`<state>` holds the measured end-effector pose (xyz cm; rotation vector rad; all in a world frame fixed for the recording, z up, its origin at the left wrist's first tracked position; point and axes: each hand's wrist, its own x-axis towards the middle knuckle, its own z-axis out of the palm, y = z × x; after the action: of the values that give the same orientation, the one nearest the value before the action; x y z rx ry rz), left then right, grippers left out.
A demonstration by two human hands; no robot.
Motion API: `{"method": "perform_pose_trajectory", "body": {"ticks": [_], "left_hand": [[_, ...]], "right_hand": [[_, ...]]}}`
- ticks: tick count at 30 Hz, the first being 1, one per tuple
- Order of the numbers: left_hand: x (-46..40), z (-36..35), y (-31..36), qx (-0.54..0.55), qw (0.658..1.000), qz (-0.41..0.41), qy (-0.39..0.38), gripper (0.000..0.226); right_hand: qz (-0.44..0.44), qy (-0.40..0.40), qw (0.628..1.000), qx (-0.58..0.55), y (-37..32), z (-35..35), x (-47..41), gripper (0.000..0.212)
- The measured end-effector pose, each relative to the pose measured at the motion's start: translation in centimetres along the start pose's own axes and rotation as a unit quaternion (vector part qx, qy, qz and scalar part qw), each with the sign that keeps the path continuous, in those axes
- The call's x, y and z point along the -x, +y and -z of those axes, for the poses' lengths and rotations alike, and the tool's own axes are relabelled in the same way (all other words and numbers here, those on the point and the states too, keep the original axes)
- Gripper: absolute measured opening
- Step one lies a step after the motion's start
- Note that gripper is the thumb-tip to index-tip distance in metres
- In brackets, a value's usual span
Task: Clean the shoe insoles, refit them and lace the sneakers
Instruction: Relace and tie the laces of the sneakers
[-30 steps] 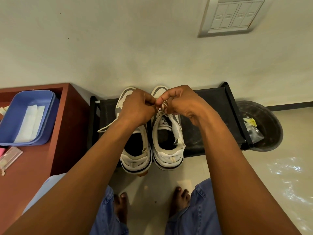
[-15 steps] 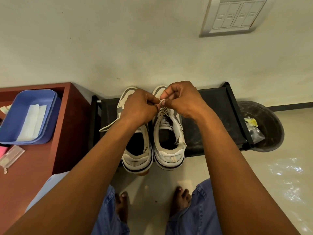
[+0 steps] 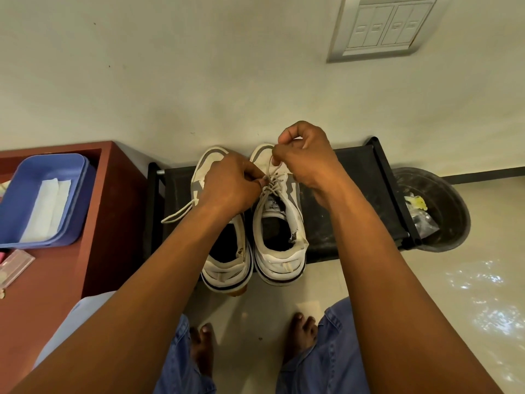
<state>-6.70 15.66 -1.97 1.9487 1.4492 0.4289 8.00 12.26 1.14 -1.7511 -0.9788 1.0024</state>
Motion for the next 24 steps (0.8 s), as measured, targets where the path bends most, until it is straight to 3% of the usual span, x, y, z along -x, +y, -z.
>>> {"method": "perform_pose_trajectory", "body": {"ticks": [4,8,10,12,16,18,24], "left_hand": [[0.1,-0.1,-0.1,-0.026,1.0,0.003,0.008,0.015],[0.3,0.0,-0.1,-0.047,0.999,0.022,0.013,0.015],[0.3,0.0,0.0,-0.051,0.998,0.024,0.014,0.015],[0.3,0.0,0.0,-0.05,0.998,0.025,0.012,0.014],[0.2,0.1,0.0,-0.029,0.999,0.036,0.009,0.014],[0.2,0.2,0.0,-0.021,0.999,0.039,0.009,0.014],[0.1,0.4,0.1,-0.024,0.999,0.041,0.0,0.014]], "right_hand": [[-0.013,0.011,0.989,-0.147,-0.7,0.7,0.3,0.011],[-0.01,0.071,0.967,-0.244,-0.8,1.5,0.2,0.017],[-0.018,0.116,0.972,-0.205,-0.2,1.6,-0.2,0.021],[-0.036,0.149,0.984,-0.089,0.7,1.6,-0.8,0.024],[-0.105,0.054,0.977,0.178,1.6,1.5,-1.0,0.025],[-0.096,0.038,0.972,0.211,1.3,1.5,-0.7,0.029],[-0.008,0.091,0.975,0.204,0.5,1.9,-0.3,0.03]]}}
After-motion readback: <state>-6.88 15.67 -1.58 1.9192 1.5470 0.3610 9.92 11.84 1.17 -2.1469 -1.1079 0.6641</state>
